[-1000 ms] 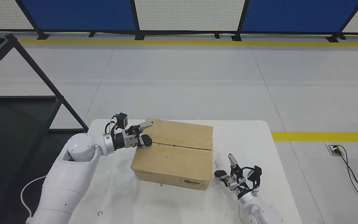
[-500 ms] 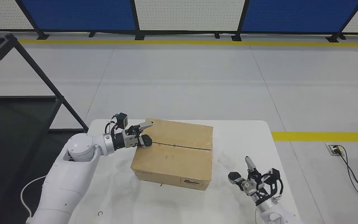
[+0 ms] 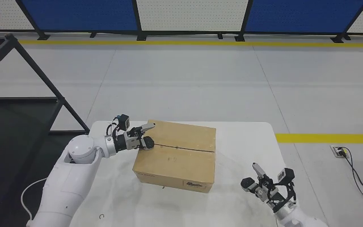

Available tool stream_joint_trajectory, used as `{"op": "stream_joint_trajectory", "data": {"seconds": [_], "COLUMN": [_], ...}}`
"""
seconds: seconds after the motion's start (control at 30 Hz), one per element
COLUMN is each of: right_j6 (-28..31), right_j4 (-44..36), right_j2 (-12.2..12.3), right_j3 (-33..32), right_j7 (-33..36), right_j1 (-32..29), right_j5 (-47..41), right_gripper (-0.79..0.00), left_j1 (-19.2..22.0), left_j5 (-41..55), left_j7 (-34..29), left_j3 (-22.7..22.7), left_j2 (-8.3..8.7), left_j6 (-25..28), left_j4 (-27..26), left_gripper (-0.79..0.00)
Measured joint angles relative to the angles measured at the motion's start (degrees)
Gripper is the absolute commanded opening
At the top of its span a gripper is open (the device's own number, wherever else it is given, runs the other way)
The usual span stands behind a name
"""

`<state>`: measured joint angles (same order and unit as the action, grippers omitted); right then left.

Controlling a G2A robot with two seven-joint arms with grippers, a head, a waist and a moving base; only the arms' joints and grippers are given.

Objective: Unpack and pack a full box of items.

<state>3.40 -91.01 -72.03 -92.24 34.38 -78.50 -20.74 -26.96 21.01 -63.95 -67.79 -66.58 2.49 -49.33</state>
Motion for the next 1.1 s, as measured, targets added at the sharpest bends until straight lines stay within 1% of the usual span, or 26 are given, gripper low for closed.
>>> {"op": "stream_joint_trajectory", "data": {"seconds": [0.2, 0.5, 0.83, 1.1], "right_j6": [-0.83, 2.65, 1.37, 0.77], "right_j4": [-0.2, 1.59, 1.66, 1.62], "right_j2": [0.04, 0.34, 0.93, 1.26], "right_j3": [0.82, -0.23, -2.68, -2.05], "right_j7": [-1.33, -0.3, 0.98, 3.86], "right_j1": [0.78, 0.66, 0.08, 0.59], "right_j5": [-0.08, -1.99, -4.39, -5.0], "right_gripper": [0.0, 0.0, 0.0, 0.0], "left_j1": [0.0, 0.0, 0.0, 0.0], "left_j5": [0.0, 0.0, 0.0, 0.0], "left_j7": [0.0, 0.0, 0.0, 0.0], "left_j3": [0.0, 0.0, 0.0, 0.0], "left_j2": [0.0, 0.0, 0.0, 0.0], "left_j6": [0.0, 0.0, 0.0, 0.0], "left_j4": [0.0, 0.0, 0.0, 0.0], "left_gripper": [0.0, 0.0, 0.0, 0.0]}}
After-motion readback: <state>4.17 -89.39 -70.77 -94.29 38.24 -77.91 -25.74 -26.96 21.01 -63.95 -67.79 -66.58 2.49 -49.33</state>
